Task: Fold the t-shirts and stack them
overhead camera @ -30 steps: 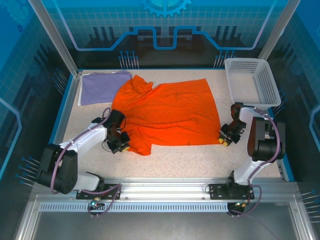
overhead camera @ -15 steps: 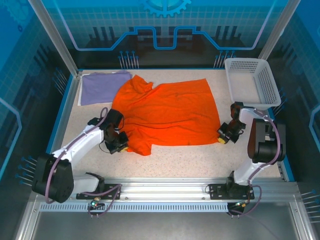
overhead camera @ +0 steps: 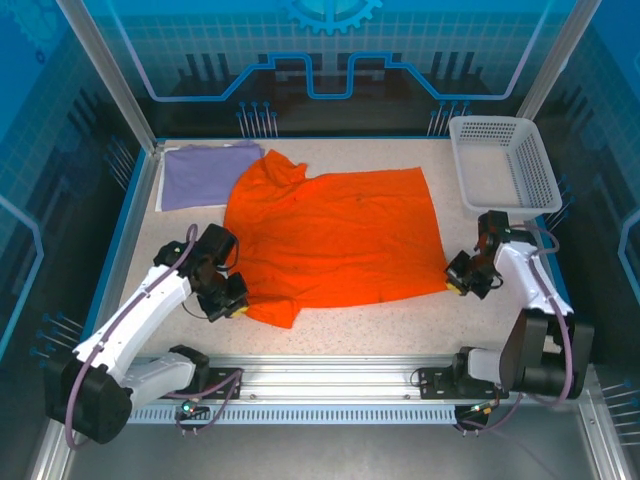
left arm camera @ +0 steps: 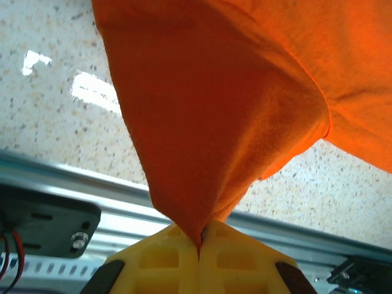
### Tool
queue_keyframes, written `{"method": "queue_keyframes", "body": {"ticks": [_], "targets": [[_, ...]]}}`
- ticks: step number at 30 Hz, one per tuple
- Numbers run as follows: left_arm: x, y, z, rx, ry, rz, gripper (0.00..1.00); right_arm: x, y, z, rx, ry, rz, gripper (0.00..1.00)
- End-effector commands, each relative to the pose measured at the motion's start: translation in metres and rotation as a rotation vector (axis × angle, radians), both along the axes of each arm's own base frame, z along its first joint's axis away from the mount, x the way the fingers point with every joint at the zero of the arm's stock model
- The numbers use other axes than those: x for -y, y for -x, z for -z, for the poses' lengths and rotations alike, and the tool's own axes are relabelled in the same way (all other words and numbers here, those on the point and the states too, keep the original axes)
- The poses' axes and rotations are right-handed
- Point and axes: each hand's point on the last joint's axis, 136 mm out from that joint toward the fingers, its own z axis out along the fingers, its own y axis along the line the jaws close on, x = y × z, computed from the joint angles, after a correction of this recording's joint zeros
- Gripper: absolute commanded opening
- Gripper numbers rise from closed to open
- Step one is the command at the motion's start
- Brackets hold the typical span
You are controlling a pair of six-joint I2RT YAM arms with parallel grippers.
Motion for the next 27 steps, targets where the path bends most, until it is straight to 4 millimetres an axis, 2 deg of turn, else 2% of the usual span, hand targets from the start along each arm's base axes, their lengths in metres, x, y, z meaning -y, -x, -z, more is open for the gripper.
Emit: {"method": "queue_keyframes", "body": {"ticks": [1,4,7,14,18,23,27], "targets": [[0.000,0.020,-0.021,-0.062,0.005,0.003,0.00,-0.003,0.037,-0.003,-0.084,-0.019,0.010,0.00],[-0.004,0.016,-0.032,-0.052,-0.026,0.029,0.00,-0.009,0.046,-0.004,-0.091,-0.050,0.017,0.00],[-0.006,-0.006,-0.038,-0.016,-0.069,0.069,0.00,-0.010,0.037,-0.006,-0.059,-0.057,0.033,0.00],[-0.004,-0.090,-0.046,0.067,-0.126,0.108,0.00,0.004,-0.033,-0.030,0.035,-0.032,0.023,0.00],[-0.002,-0.133,-0.047,0.092,-0.134,0.136,0.00,0.003,-0.065,-0.031,0.060,-0.040,0.003,0.00],[0.002,-0.173,-0.040,0.097,-0.143,0.168,0.00,-0.003,-0.092,-0.021,0.043,-0.052,-0.017,0.00],[-0.002,-0.197,-0.031,0.087,-0.160,0.189,0.00,-0.006,-0.111,-0.014,0.031,-0.060,-0.016,0.00]]}}
